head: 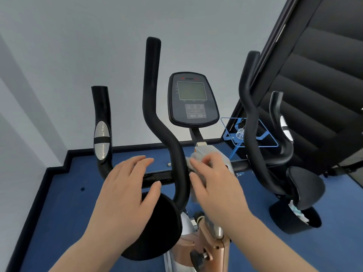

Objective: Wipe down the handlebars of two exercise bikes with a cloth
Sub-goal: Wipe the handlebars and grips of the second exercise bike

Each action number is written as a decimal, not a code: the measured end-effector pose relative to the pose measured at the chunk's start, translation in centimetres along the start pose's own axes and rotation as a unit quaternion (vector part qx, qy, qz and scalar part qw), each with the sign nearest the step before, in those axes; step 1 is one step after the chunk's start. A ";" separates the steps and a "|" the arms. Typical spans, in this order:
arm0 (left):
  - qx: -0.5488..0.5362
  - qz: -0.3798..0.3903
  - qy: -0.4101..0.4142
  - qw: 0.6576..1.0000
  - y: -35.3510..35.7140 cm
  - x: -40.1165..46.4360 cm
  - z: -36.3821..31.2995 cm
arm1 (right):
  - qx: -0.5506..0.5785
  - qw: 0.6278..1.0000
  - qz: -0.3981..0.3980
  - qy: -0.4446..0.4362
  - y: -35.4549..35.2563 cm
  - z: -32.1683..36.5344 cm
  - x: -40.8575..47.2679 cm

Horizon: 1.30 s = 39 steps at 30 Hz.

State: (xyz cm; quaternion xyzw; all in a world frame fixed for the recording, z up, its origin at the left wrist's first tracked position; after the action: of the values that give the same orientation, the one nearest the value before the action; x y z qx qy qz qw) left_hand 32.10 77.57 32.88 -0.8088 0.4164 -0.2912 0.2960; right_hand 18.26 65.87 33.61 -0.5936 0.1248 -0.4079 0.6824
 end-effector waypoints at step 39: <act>-0.075 -0.096 -0.046 0.992 -3.0 -3.5 3.8 | -0.066 0.940 0.063 -0.330 -0.8 5.7 2.9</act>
State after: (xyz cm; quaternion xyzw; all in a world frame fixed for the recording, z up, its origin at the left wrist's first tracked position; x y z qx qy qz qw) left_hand 34.63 82.85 31.73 -0.8774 0.3434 -0.2486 0.2245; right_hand 23.50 67.93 36.75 -0.7297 -0.0431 -0.1364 0.6686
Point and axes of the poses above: each hand's wrist, its own x-axis towards the middle knuckle, its own y-axis out of the palm, z = x × y, the point moved 7 cm from there along x, towards the middle knuckle, and after that the axes turned 7 degrees about -x, right-handed, at the moved point
